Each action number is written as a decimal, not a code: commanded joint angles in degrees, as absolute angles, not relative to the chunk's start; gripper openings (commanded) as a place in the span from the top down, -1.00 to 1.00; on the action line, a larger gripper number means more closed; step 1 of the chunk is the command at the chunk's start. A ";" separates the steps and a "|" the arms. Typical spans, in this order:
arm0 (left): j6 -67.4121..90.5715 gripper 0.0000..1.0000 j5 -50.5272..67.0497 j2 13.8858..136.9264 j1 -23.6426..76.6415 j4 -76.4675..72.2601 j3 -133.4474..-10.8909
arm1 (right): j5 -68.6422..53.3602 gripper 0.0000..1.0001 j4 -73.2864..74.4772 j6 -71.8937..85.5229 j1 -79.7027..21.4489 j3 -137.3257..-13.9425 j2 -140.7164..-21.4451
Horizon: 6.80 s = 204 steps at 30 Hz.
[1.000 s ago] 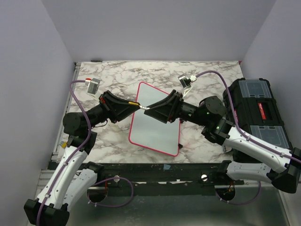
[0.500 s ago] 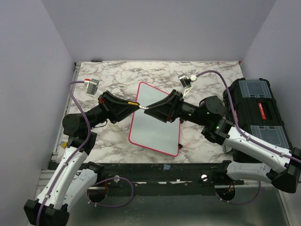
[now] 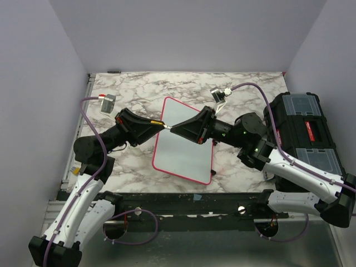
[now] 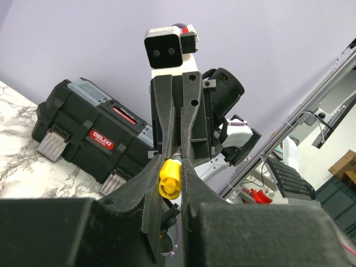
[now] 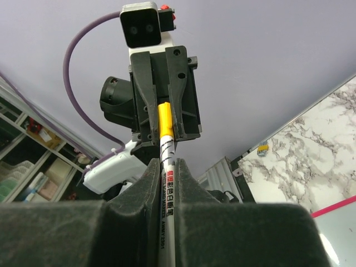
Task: Write a sentence on the whiteboard
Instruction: Pass from the left arm to the right, then open the pen cap from the whiteboard marker, then place the pen cap at the center of the board, then move the whiteboard to the center of the board.
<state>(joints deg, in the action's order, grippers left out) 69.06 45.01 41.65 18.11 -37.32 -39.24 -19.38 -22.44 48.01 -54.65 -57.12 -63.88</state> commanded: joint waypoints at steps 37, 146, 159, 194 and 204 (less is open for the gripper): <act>62.92 0.16 40.58 37.59 17.23 -25.03 -43.51 | -18.99 0.99 -20.06 44.75 -55.03 -58.03 -62.23; 47.37 0.89 26.26 82.18 9.68 -11.84 -29.36 | 2.63 0.99 4.31 33.42 -54.93 -49.41 -48.59; 44.53 -0.01 23.79 74.44 10.28 -5.24 -29.27 | 3.24 0.99 4.99 33.05 -54.95 -50.06 -48.33; 42.36 0.10 -20.03 43.17 56.00 37.35 -52.80 | 29.37 0.99 14.23 28.85 -54.93 -62.29 -47.66; 39.18 0.25 -19.27 71.10 68.25 28.94 -64.25 | 34.92 0.99 17.88 26.75 -55.01 -66.89 -49.38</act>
